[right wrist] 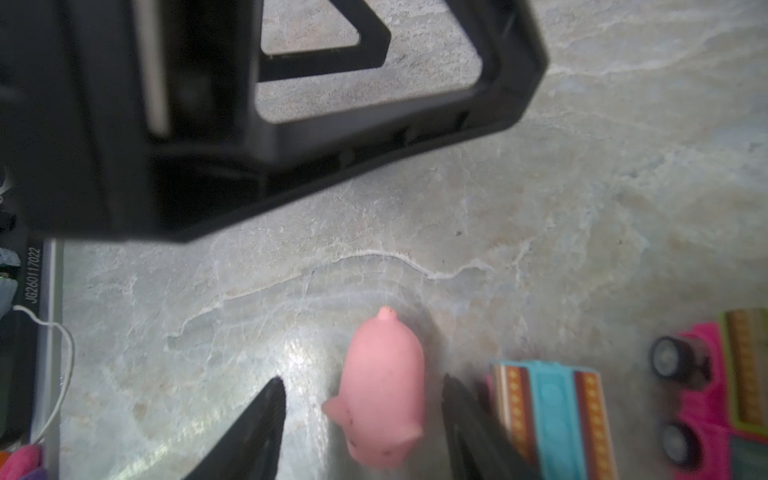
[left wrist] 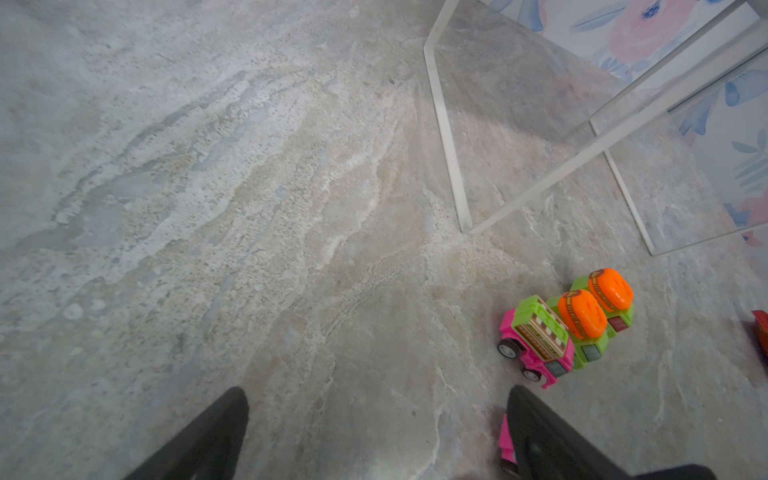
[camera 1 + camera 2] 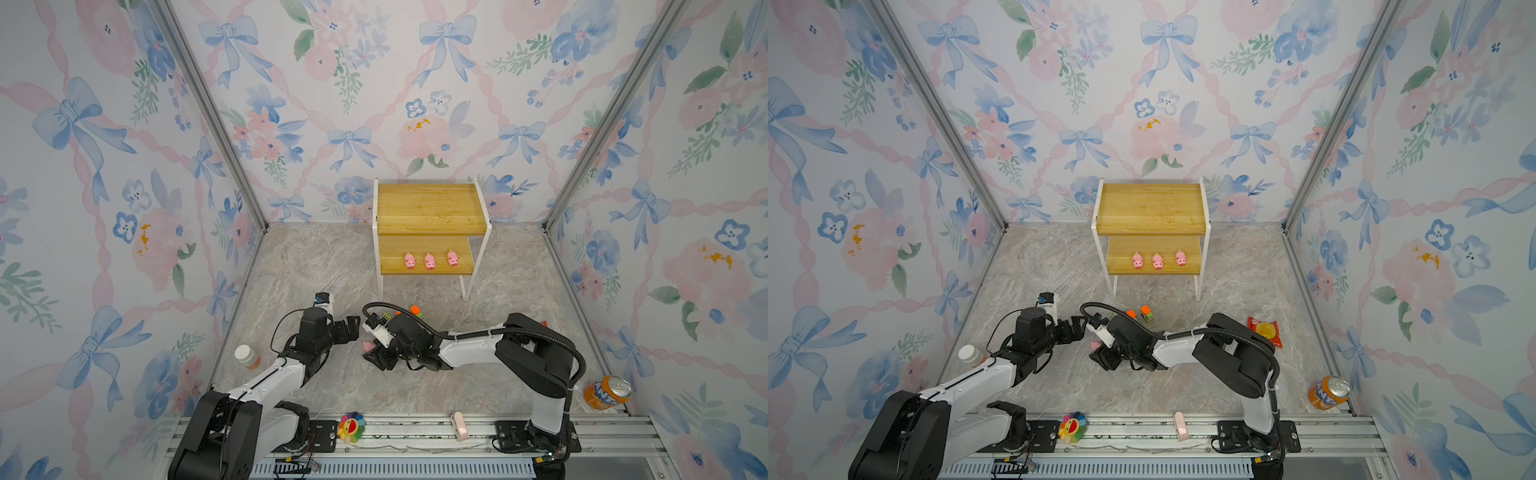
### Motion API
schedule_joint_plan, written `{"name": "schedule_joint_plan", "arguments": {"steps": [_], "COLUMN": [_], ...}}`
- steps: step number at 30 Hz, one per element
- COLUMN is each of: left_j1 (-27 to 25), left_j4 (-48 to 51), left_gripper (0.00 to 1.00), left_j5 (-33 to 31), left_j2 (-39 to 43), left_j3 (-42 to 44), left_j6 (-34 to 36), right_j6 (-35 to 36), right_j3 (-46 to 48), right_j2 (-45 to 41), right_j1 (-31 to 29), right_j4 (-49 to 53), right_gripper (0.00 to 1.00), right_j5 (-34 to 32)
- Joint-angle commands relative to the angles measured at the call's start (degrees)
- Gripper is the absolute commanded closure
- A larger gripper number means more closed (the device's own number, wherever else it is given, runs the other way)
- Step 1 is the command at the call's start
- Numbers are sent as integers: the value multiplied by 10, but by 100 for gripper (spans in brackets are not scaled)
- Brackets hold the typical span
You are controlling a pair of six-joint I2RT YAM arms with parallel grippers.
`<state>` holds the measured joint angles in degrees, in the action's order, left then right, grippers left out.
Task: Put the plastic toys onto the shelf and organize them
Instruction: 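Lower the right gripper onto the last pink pig and close it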
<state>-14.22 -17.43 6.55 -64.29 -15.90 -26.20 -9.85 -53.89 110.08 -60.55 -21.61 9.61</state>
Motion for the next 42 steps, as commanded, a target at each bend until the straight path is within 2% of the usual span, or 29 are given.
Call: {"name": "schedule_joint_plan", "arguments": {"steps": [1,24,32,42], "left_j1": [6,15,15,16], "left_j4": [6,6,6,6], "left_gripper": [2,2,2,2], "left_j5": [9,16,17,19], "left_j2": [-1,-8,-19,-25], "left_j3": [1,-3,-9,-12], "left_j6": [3,3,4,5], "right_j6": [5,2,-3,-9], "right_j3": [-15,-6,-2,6], "right_j2": [12,-5,-14,-42], "right_j1": [-4,-4,-2,4], "right_j4": [13,20,18,20], "right_gripper": [39,66,70,71], "right_j5": [-8,-38,-36,-30]}}
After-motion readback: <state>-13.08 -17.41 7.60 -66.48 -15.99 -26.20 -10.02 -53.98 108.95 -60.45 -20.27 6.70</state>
